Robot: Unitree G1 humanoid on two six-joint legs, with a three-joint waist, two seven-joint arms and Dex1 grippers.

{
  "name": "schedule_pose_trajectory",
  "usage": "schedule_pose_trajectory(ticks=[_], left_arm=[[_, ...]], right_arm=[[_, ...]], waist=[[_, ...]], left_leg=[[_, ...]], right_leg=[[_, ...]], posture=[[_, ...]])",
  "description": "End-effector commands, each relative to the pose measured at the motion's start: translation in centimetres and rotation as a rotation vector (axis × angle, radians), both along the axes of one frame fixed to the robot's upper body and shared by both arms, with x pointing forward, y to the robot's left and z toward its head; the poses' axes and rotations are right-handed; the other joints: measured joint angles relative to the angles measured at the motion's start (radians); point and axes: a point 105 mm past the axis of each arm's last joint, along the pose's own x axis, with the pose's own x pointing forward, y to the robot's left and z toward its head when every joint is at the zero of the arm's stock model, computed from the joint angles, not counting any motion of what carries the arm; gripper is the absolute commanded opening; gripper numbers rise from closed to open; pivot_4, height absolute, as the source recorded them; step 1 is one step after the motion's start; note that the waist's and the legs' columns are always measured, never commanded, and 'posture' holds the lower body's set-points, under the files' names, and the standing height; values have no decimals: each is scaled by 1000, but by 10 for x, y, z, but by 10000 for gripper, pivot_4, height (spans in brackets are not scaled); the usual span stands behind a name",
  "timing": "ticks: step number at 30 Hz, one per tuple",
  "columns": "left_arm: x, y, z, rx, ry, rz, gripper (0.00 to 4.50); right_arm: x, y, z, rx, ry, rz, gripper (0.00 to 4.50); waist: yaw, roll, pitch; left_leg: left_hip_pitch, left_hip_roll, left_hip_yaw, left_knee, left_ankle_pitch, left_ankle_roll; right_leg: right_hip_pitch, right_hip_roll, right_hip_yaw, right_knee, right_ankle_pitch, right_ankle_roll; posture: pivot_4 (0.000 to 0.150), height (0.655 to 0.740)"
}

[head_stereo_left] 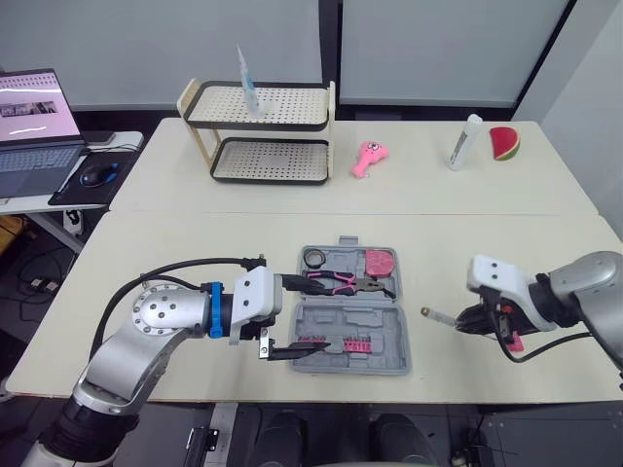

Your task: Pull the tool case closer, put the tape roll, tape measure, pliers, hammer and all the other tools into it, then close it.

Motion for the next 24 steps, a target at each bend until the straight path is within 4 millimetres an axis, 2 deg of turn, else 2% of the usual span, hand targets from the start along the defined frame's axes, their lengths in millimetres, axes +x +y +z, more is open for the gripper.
schedule_pose_trajectory(ticks=[1, 5, 9, 18, 24], left_arm=[[-2, -6, 6, -12, -37, -35, 45000], [-4, -8, 6, -12, -33, -55, 45000], [-4, -10, 5, -11, -31, -64, 45000], [-2, -12, 4, -11, -32, -76, 45000], [-1, -12, 4, -15, -34, -74, 45000]], right_arm=[[5, -10, 1, 24, 3, -223, 3440], [13, -16, -8, 45, -6, -466, 3439], [22, -12, -20, 78, -35, -592, 3439], [48, -6, -37, 111, -77, -810, 3439], [49, 1, -48, 106, -49, -835, 3439]], waist=[[0, 0, 0], [-1, 0, 0], [-2, 0, 0], [-6, 0, 0], [-6, 0, 0]], left_leg=[[0, 0, 0, 0, 0, 0], [0, 0, 0, 0, 0, 0], [0, 0, 1, -1, 0, 0], [0, 0, 2, -1, 0, 0], [0, 0, 2, -1, 0, 0]], right_leg=[[0, 0, 0, 0, 0, 0], [0, 0, 0, 0, 0, 0], [-1, 0, 0, 1, 0, 0], [-2, 0, 1, 3, 0, 0], [-3, 0, 1, 3, 0, 0]], posture=[[1500, 7290], [1500, 7290], [1500, 7290], [1500, 7290], [1500, 7290]])
